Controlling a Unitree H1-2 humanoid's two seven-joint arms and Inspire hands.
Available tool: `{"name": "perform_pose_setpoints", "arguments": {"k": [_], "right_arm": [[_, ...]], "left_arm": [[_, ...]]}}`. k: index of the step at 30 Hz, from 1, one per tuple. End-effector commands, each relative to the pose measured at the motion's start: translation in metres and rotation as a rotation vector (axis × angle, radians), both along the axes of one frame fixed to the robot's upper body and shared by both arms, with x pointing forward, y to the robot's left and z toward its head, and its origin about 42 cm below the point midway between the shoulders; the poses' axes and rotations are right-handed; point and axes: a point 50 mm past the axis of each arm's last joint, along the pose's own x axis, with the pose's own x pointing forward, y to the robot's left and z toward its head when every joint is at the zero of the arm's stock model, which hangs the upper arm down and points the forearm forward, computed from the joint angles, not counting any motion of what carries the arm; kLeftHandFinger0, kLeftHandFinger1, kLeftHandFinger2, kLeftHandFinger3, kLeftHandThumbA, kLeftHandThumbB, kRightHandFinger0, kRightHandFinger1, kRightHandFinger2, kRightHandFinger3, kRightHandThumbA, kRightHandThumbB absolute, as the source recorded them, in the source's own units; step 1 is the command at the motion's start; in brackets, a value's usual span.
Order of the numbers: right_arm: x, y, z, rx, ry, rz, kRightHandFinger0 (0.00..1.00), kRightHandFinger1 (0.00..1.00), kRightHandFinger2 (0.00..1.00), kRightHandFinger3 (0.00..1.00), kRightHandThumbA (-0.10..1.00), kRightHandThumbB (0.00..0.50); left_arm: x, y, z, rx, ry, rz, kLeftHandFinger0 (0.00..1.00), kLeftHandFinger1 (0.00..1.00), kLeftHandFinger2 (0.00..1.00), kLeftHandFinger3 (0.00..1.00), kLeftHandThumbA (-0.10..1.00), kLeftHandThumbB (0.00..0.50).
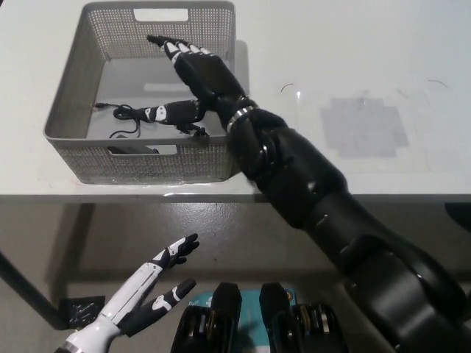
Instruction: Use the right hand to pick up a black power cord and place it into a container on the left hand side
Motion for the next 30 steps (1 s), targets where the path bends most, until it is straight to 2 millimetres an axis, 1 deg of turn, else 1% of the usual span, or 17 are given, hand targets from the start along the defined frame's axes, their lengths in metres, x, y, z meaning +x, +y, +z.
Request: {"name": "perform_pose_setpoints", "arguments": {"k": [1,4,5,7,8,9,10,12,14,16,18,22,23,24,28,29,30], "right_arm": [[0.003,-0.006,0.039,0.092,-0.020,0.042,1.00,1.00,1.00,1.00,1.00,0.500],[0.002,-0.019,0.054,0.178,-0.040,0.056,1.00,1.00,1.00,1.00,1.00,0.491],[0.001,-0.023,0.059,0.200,-0.049,0.056,1.00,1.00,1.00,1.00,1.00,0.500],[-0.002,-0.034,0.076,0.279,-0.065,0.071,1.00,1.00,1.00,1.00,1.00,0.500],[-0.007,-0.044,0.090,0.323,-0.092,0.085,1.00,1.00,1.00,1.00,1.00,0.483],[-0.009,-0.048,0.093,0.334,-0.099,0.087,1.00,1.00,1.00,1.00,1.00,0.478],[-0.017,-0.059,0.108,0.358,-0.131,0.096,1.00,1.00,1.00,1.00,1.00,0.448],[-0.028,-0.072,0.121,0.365,-0.181,0.091,1.00,1.00,1.00,1.00,1.00,0.438],[-0.047,-0.099,0.136,0.404,-0.243,0.100,1.00,1.00,1.00,1.00,1.00,0.453],[-0.062,-0.116,0.137,0.479,-0.238,0.107,1.00,1.00,1.00,1.00,1.00,0.457],[-0.082,-0.137,0.130,0.583,-0.222,0.114,1.00,1.00,1.00,1.00,1.00,0.469],[-0.115,-0.164,0.109,0.690,-0.205,0.142,1.00,1.00,1.00,1.00,1.00,0.491],[-0.123,-0.171,0.100,0.733,-0.194,0.169,1.00,1.00,1.00,1.00,1.00,0.481],[-0.134,-0.180,0.088,0.761,-0.183,0.179,1.00,1.00,1.00,1.00,1.00,0.469],[-0.169,-0.205,0.044,0.757,-0.153,0.152,1.00,1.00,1.00,1.00,1.00,0.362],[-0.177,-0.211,0.033,0.765,-0.129,0.138,1.00,1.00,1.00,1.00,1.00,0.365],[-0.186,-0.217,0.019,0.780,-0.098,0.105,1.00,1.00,1.00,1.00,1.00,0.388]], "left_arm": [[0.002,0.006,0.008,0.035,-0.031,-0.023,1.00,1.00,1.00,1.00,0.91,0.428],[0.000,0.004,0.007,0.041,-0.030,-0.020,1.00,1.00,1.00,1.00,0.93,0.449],[0.000,0.004,0.006,0.040,-0.029,-0.020,1.00,1.00,1.00,1.00,0.93,0.450],[0.000,0.003,0.005,0.040,-0.027,-0.020,1.00,1.00,1.00,1.00,0.93,0.460],[0.001,0.002,0.005,0.039,-0.028,-0.024,1.00,1.00,1.00,1.00,0.93,0.459],[0.001,0.002,0.004,0.039,-0.028,-0.027,1.00,1.00,1.00,1.00,0.93,0.458],[0.001,0.002,0.004,0.043,-0.029,-0.028,1.00,1.00,1.00,1.00,0.93,0.455],[0.001,0.002,0.005,0.046,-0.031,-0.030,1.00,1.00,1.00,1.00,0.93,0.451],[0.001,0.004,0.007,0.051,-0.026,-0.028,1.00,1.00,1.00,1.00,0.92,0.446],[0.001,0.006,0.006,0.052,-0.025,-0.027,1.00,1.00,1.00,1.00,0.92,0.445],[-0.001,0.008,0.006,0.052,-0.027,-0.024,1.00,1.00,1.00,1.00,0.91,0.441],[0.000,0.010,0.006,0.050,-0.024,-0.018,1.00,1.00,1.00,1.00,0.91,0.431],[0.000,0.010,0.007,0.041,-0.026,-0.016,1.00,1.00,1.00,1.00,0.92,0.428],[0.002,0.011,0.008,0.036,-0.029,-0.007,1.00,1.00,1.00,1.00,0.96,0.437],[0.005,0.024,0.006,-0.073,-0.008,0.051,1.00,1.00,1.00,1.00,0.90,0.440],[0.007,0.027,0.006,-0.091,-0.011,0.065,1.00,1.00,1.00,1.00,0.91,0.450],[0.010,0.030,0.007,-0.107,-0.025,0.083,1.00,1.00,1.00,1.00,0.93,0.453]]}}
